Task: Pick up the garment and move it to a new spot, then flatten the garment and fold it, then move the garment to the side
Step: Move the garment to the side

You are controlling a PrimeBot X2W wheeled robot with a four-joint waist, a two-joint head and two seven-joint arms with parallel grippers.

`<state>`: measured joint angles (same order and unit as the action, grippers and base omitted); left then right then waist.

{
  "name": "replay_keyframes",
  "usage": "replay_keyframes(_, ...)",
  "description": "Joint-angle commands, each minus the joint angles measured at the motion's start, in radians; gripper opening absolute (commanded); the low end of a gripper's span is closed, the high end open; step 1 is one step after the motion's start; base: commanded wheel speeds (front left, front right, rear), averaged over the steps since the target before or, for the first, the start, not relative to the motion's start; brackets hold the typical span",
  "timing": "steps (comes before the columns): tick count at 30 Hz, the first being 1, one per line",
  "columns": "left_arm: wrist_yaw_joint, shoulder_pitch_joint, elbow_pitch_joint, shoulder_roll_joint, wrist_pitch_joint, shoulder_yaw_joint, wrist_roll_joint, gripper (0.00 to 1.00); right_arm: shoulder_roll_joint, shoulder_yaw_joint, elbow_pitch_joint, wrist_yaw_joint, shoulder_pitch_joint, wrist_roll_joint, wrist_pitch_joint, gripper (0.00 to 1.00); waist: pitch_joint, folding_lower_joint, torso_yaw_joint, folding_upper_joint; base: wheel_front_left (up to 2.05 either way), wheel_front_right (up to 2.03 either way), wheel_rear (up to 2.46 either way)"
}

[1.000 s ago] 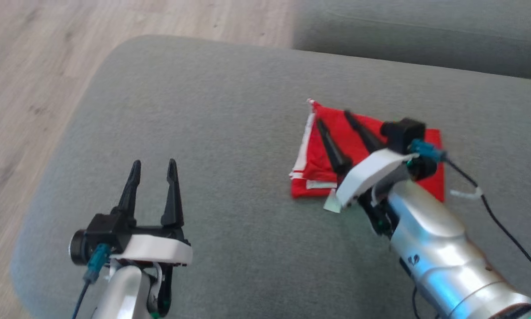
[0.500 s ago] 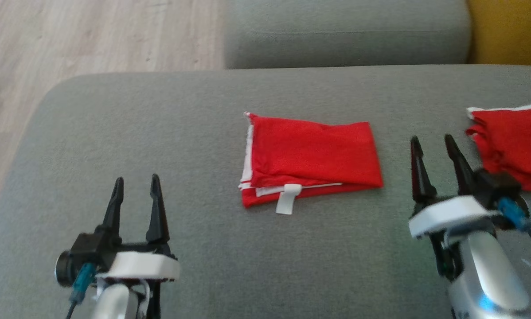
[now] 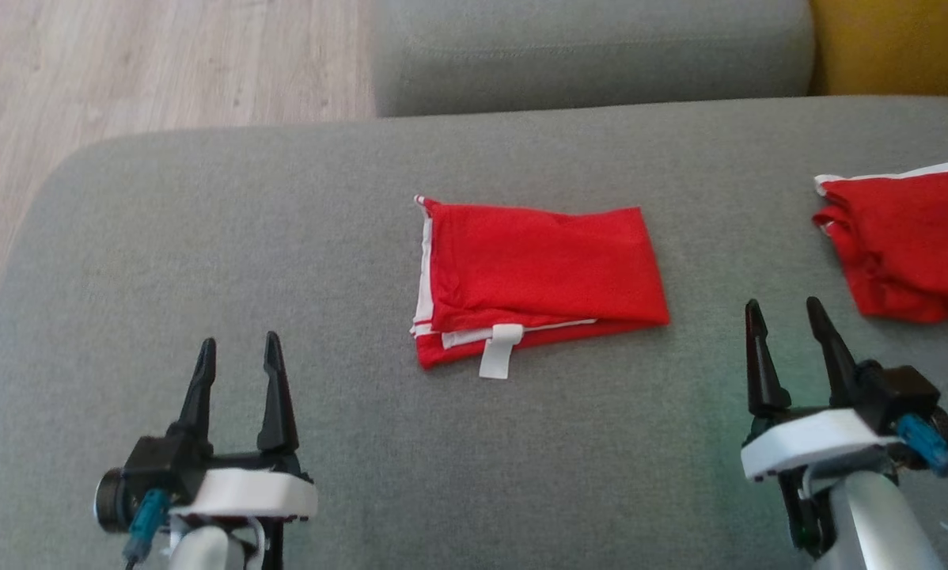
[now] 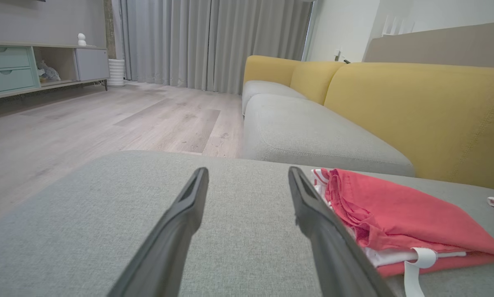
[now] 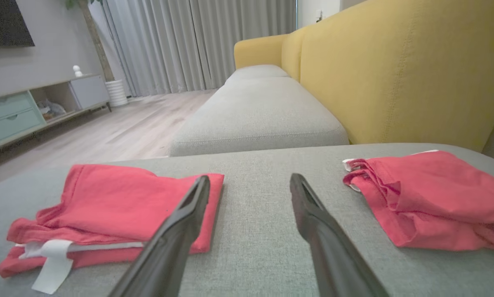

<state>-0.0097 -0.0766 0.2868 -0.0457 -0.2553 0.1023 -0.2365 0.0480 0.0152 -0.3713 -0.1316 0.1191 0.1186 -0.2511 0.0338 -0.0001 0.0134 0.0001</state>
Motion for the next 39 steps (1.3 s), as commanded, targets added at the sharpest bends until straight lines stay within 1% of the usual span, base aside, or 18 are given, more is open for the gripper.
replay_keyframes(1,-0.003,-0.066,-0.037,-0.005,-0.006,-0.013,0.010,1.00,0.002,-0.013,0.004,0.001,0.073,-0.027,-0.011,1.00,0.032,0.0001,0.021,-0.0001,0.00,0.00,0.00)
replay_keyframes(5,-0.008,-0.103,-0.036,-0.005,-0.006,0.015,0.006,1.00,0.002,-0.005,-0.064,0.001,0.151,-0.048,0.003,1.00,0.089,0.0001,0.059,-0.0001,0.00,0.00,0.00)
replay_keyframes(9,-0.008,-0.133,-0.027,-0.004,-0.006,0.035,-0.008,1.00,0.002,0.023,-0.175,0.001,0.257,-0.062,0.077,1.00,0.143,0.0001,0.099,-0.0001,0.00,0.00,0.00)
replay_keyframes(10,-0.008,-0.142,-0.024,-0.004,-0.006,0.043,-0.014,1.00,0.002,0.029,-0.201,0.001,0.286,-0.049,0.090,1.00,0.157,0.0001,0.111,-0.0001,0.00,0.00,0.00)
replay_keyframes(12,-0.008,-0.160,-0.020,-0.004,-0.006,0.061,-0.023,1.00,0.002,0.036,-0.254,0.001,0.340,-0.061,0.113,1.00,0.181,0.0001,0.133,-0.0001,0.00,0.00,0.00)
replay_keyframes(13,-0.008,-0.160,-0.020,-0.004,-0.006,0.061,-0.023,1.00,0.002,0.036,-0.254,0.001,0.340,-0.061,0.113,1.00,0.181,0.0001,0.133,-0.0001,0.00,0.00,0.00)
replay_keyframes(14,-0.008,-0.167,-0.018,-0.004,-0.006,0.069,-0.025,1.00,0.002,0.044,-0.283,0.001,0.363,-0.060,0.123,1.00,0.189,0.0001,0.142,-0.0001,0.00,0.00,0.00)
replay_keyframes(18,-0.004,-0.187,-0.008,-0.004,-0.006,0.083,-0.031,1.00,0.002,0.063,-0.408,0.001,0.435,-0.067,0.161,1.00,0.208,0.0001,0.172,-0.0001,0.00,0.00,0.00)
replay_keyframes(19,-0.003,-0.192,-0.005,-0.004,-0.006,0.086,-0.033,1.00,0.002,0.058,-0.473,0.001,0.459,-0.071,0.184,1.00,0.211,0.0001,0.181,-0.0001,0.00,0.00,0.00)
replay_keyframes(23,-0.001,-0.198,0.003,-0.004,-0.006,0.092,-0.027,1.00,0.002,0.050,-0.586,0.001,0.488,-0.094,0.229,1.00,0.207,0.0001,0.190,-0.0001,0.00,0.00,0.00)
replay_keyframes(24,-0.001,-0.200,0.005,-0.004,-0.006,0.095,-0.023,1.00,0.002,0.044,-0.605,0.001,0.494,-0.094,0.229,0.36,0.204,0.0001,0.190,-0.0001,0.00,0.00,0.00)
replay_keyframes(25,-0.001,-0.201,0.007,-0.004,-0.006,0.097,-0.019,1.00,0.002,0.035,-0.619,0.001,0.498,-0.095,0.220,0.00,0.199,0.0001,0.188,-0.0001,0.00,0.00,0.00)
replay_keyframes(29,-0.001,-0.197,0.007,-0.004,-0.006,0.099,-0.006,1.00,0.002,0.009,-0.648,0.001,0.513,-0.107,0.159,0.00,0.175,0.0001,0.166,-0.0001,0.00,0.00,0.00)
replay_keyframes(34,-0.001,-0.180,0.000,-0.004,-0.006,0.093,0.007,1.00,0.002,-0.013,-0.638,0.001,0.522,-0.168,0.086,0.00,0.132,0.0001,0.106,-0.0001,0.00,0.00,0.00)
replay_keyframes(39,-0.002,-0.159,-0.006,-0.004,-0.006,0.079,0.036,1.00,0.013,-0.050,-0.582,0.001,0.533,-0.295,0.080,0.00,0.097,0.0001,0.020,-0.0001,0.00,0.00,0.00)
